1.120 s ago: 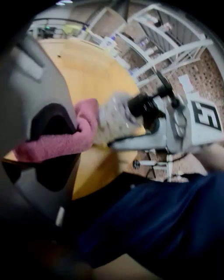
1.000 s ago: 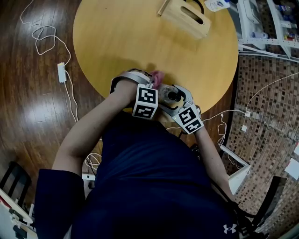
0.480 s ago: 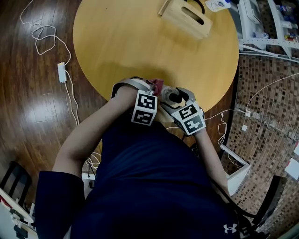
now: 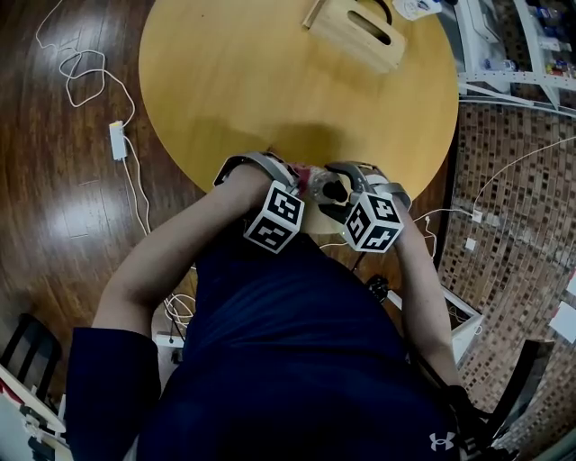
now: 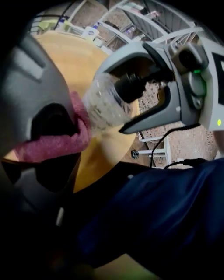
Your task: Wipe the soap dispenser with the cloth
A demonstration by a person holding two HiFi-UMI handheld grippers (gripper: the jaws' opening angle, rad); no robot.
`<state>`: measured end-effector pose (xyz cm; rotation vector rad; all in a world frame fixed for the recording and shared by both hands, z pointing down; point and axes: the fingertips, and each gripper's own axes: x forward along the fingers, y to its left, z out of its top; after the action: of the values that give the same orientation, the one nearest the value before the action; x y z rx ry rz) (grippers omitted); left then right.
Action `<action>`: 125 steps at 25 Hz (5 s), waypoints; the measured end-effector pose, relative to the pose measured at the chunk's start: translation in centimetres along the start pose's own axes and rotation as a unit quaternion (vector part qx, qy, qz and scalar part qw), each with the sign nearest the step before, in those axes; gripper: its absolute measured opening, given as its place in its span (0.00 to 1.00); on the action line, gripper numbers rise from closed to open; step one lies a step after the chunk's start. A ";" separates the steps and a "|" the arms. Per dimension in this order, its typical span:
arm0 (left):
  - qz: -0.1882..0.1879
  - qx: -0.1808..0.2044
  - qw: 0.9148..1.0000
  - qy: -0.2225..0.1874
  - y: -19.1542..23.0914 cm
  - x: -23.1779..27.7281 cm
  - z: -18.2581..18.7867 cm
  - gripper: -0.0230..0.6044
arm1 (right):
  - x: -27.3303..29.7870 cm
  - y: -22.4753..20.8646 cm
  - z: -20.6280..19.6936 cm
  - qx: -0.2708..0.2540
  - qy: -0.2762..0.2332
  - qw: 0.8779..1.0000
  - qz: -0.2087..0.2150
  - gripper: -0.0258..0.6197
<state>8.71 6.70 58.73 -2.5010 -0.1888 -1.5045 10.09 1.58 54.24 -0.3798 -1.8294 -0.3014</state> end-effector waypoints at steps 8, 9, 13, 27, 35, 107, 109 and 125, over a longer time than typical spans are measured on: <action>0.033 -0.169 0.984 -0.056 1.6 0.5 -0.1 0.14 | -0.9 -1.5 -0.8 0.289 -0.102 0.950 -0.065 0.73; 0.054 -0.193 0.978 -0.054 2.8 0.1 -1.0 0.14 | -1.2 -1.6 -0.8 0.359 -0.134 0.922 -0.062 0.73; 0.081 -0.169 0.982 -0.027 4.7 -0.3 -2.1 0.14 | -1.1 -1.9 -1.2 0.452 -0.141 0.878 -0.074 0.70; 0.038 -0.135 0.990 -0.032 1.6 0.2 -0.9 0.14 | -1.5 -1.5 0.4 0.234 -0.107 0.962 -0.094 0.66; 0.053 -0.131 0.990 -0.011 3.8 0.7 -2.8 0.14 | -1.9 -1.5 0.7 0.373 -0.129 0.910 -0.131 0.55; 0.154 -0.164 0.973 0.048 6.4 -3.2 -6.4 0.14 | -1.0 -1.6 -0.2 0.304 -0.048 0.944 -0.121 0.57; 0.216 -0.211 0.950 0.080 9.9 -4.0 -8.7 0.14 | -1.5 -2.0 -0.2 0.296 -0.044 0.943 -0.146 0.57; 0.011 -0.057 0.996 -0.066 -1.7 -2.9 0.4 0.14 | -1.3 -2.3 0.0 0.278 -0.040 0.945 -0.167 0.57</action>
<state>7.36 8.50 56.22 -2.6844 -0.0978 -1.3802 9.53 -0.68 52.93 0.3187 -1.9626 0.0119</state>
